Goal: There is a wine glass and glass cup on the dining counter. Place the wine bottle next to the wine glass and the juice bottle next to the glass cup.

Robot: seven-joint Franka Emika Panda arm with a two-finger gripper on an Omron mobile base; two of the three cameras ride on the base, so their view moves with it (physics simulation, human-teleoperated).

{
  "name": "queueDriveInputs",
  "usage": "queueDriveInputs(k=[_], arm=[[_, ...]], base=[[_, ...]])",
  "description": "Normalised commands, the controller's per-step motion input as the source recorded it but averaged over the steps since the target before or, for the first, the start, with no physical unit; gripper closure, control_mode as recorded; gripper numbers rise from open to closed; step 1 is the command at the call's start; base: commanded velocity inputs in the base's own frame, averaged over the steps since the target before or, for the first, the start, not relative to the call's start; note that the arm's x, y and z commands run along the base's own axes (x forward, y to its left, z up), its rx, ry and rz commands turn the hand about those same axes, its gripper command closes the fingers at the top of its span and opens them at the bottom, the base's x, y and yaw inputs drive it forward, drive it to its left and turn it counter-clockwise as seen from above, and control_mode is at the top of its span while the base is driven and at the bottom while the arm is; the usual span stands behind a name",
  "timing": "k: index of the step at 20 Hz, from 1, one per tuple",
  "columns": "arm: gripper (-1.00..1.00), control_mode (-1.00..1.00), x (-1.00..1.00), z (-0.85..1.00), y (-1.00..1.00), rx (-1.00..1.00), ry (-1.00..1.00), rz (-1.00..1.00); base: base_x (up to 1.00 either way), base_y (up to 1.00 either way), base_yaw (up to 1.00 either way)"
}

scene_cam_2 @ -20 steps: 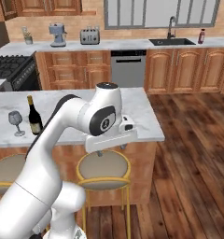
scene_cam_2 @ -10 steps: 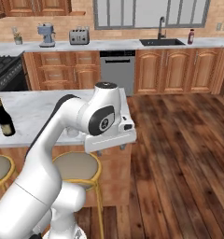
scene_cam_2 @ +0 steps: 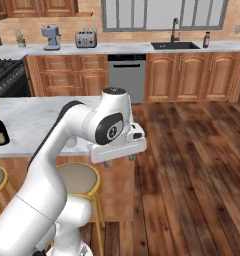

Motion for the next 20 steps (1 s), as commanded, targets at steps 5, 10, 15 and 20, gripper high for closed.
queueDriveInputs(k=[5,10,15,20], arm=[[-1.00,1.00,0.00,0.00,0.00,0.00,0.00,0.00],[-1.00,1.00,0.00,0.00,0.00,0.00,0.00,0.00],[-1.00,1.00,0.00,0.00,0.00,0.00,0.00,0.00],[-1.00,1.00,0.00,0.00,0.00,0.00,0.00,0.00]], base=[[0.43,-0.61,0.00],[0.44,-0.57,0.00],[0.56,-0.53,0.00],[0.62,-0.51,0.00]])
